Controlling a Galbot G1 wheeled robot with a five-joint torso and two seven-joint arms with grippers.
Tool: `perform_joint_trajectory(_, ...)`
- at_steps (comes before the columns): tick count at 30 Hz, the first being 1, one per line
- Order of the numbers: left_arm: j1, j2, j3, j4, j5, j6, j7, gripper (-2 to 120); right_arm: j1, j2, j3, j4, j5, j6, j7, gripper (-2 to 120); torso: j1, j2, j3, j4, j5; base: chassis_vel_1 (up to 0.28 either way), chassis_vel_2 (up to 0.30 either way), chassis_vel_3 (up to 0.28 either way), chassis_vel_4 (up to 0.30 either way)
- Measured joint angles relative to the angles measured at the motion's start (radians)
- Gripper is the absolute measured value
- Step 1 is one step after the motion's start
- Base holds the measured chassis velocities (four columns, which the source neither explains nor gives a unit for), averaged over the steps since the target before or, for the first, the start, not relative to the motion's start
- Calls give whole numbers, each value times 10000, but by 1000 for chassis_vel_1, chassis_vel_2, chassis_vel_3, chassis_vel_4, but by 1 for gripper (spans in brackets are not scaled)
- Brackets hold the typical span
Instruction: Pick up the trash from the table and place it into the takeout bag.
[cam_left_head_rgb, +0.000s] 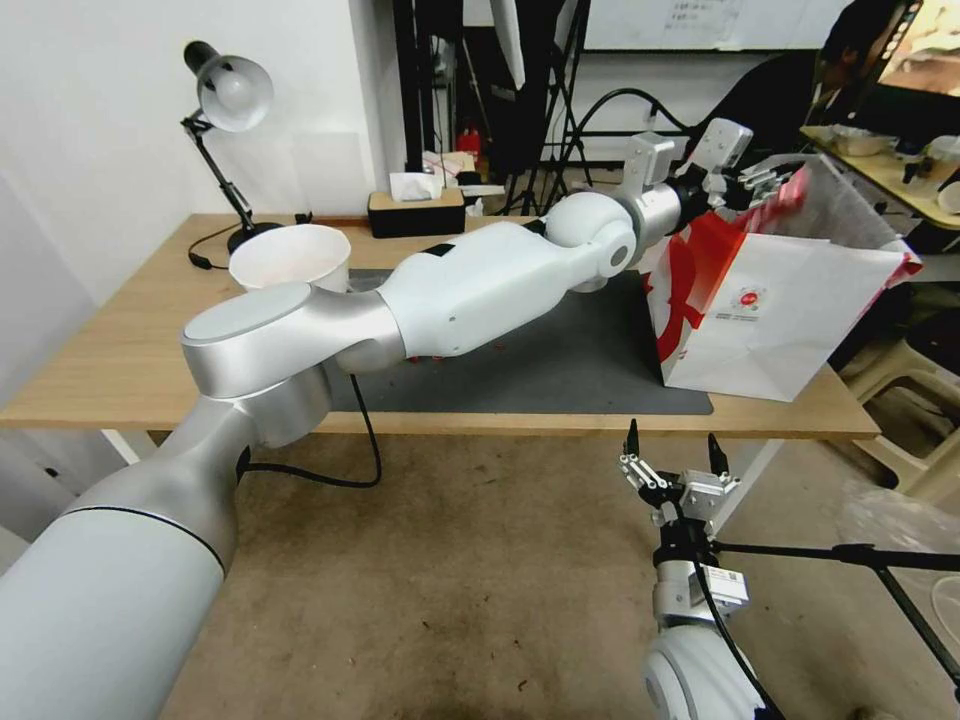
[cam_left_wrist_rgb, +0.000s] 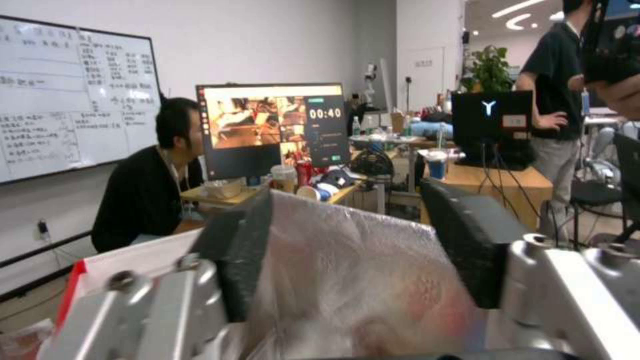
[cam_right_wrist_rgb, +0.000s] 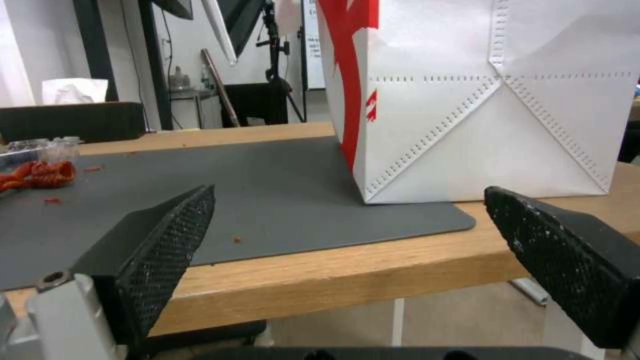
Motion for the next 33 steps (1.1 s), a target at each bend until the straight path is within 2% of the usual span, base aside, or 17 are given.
perform_joint_trajectory(1,0,0,0,0,0,0,0,59,0,0,0,0,0,0,0,100,0,0,0,0,0,0,0,0,0)
perform_joint_trajectory(4,83,93,-320,-152,0,-73,-186,74,-2,0,0,26,-4,-3,2,100,0,0,0,-2,0,0,0,0,0)
perform_joint_trajectory(5,83,93,-320,-152,0,-73,-186,74,-2,0,0,26,-4,-3,2,100,0,0,0,-2,0,0,0,0,0)
perform_joint_trajectory(8,208,465,-610,-537,-74,-84,-541,89,-2,-7,1,34,-5,-7,5,100,0,0,0,-3,-1,0,0,0,0)
perform_joint_trajectory(10,253,663,-621,-705,-101,-93,-657,92,3,-9,1,35,-5,-8,5,100,0,0,0,-3,-1,0,0,0,0)
perform_joint_trajectory(11,315,906,-627,-883,-126,-97,-761,97,10,-9,2,34,-5,-9,5,100,-1,0,0,-1,-1,0,0,0,0)
perform_joint_trajectory(13,397,1173,-656,-1080,-144,-105,-861,99,17,-4,3,34,-5,-9,5,100,0,0,0,1,-2,0,0,0,0)
perform_joint_trajectory(17,868,2113,-1079,-1651,-184,-115,-1096,100,12,6,4,34,-5,-11,6,100,0,0,0,1,-4,0,0,0,0)
perform_joint_trajectory(18,868,2113,-1079,-1651,-184,-115,-1096,100,12,6,4,34,-5,-11,6,100,0,0,0,1,-4,0,0,0,0)
perform_joint_trajectory(21,1209,2695,-1394,-1946,-149,-125,-1180,100,20,-18,5,35,-6,-32,8,100,0,0,0,1,-3,0,0,0,0)
perform_joint_trajectory(26,1501,3108,-1618,-2168,-93,-132,-1207,100,29,-39,6,44,-5,-46,8,100,0,0,-1,-1,-2,0,0,0,0)
perform_joint_trajectory(33,2779,4514,-2329,-3081,190,-195,-1258,100,50,-8,-29,43,-26,-64,7,100,0,0,0,-1,-3,0,0,0,0)
